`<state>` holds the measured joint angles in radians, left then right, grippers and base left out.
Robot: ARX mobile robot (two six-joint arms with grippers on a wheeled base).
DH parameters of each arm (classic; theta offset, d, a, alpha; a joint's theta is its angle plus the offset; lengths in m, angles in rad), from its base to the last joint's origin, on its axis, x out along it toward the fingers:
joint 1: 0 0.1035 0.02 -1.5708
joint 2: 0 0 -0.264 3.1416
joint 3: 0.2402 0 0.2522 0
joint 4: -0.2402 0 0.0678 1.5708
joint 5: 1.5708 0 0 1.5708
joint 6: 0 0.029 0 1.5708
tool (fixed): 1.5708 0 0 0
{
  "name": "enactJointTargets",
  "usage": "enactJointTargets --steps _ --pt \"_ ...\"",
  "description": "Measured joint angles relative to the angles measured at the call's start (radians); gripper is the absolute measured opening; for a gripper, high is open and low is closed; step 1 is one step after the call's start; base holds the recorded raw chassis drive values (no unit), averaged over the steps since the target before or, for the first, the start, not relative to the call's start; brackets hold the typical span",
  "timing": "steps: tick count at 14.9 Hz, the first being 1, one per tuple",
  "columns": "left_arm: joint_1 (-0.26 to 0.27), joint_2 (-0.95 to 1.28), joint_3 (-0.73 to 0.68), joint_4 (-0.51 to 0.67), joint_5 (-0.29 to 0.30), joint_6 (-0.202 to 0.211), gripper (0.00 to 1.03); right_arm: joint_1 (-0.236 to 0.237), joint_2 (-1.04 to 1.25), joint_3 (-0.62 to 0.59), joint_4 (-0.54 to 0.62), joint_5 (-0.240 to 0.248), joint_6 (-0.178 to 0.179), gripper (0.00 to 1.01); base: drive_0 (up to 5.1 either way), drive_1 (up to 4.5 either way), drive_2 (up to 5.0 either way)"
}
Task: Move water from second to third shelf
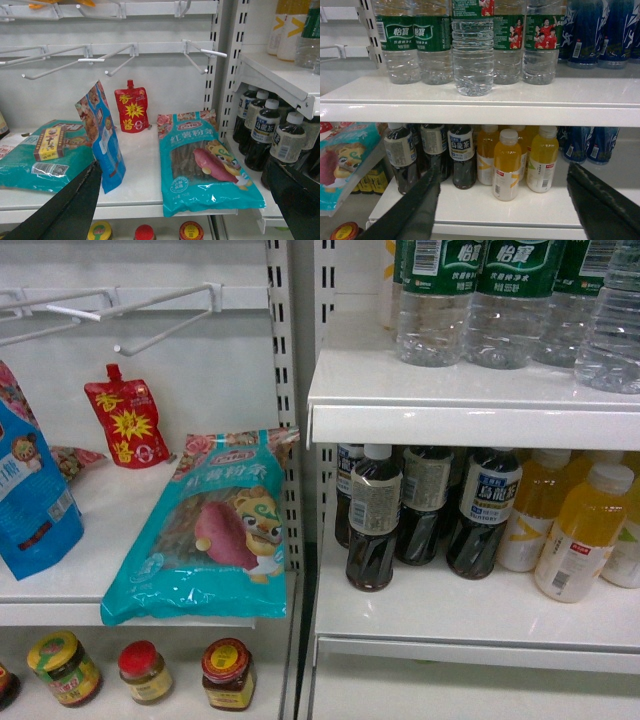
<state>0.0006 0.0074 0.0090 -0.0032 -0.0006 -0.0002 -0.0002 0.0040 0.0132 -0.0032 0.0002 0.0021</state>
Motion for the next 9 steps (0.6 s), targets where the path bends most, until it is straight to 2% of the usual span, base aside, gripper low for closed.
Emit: enactJointTargets --steps 2,3,9 --pt "0.0 0.0 0.0 0.0 0.0 0.0 0.98 0.0 0.0 0.0 0.0 0.0 0.0 0.94 0.0 0.0 0.0" --pt "0.0 0.0 0.0 0.0 0.0 0.0 0.98 0.0 0.0 0.0 0.0 0.0 0.0 1.0 0.0 0.0 0.0" --pt "0.0 0.0 0.0 0.0 0.0 0.0 0.98 0.0 0.0 0.0 0.0 0.0 0.0 0.98 0.0 0.0 0.0"
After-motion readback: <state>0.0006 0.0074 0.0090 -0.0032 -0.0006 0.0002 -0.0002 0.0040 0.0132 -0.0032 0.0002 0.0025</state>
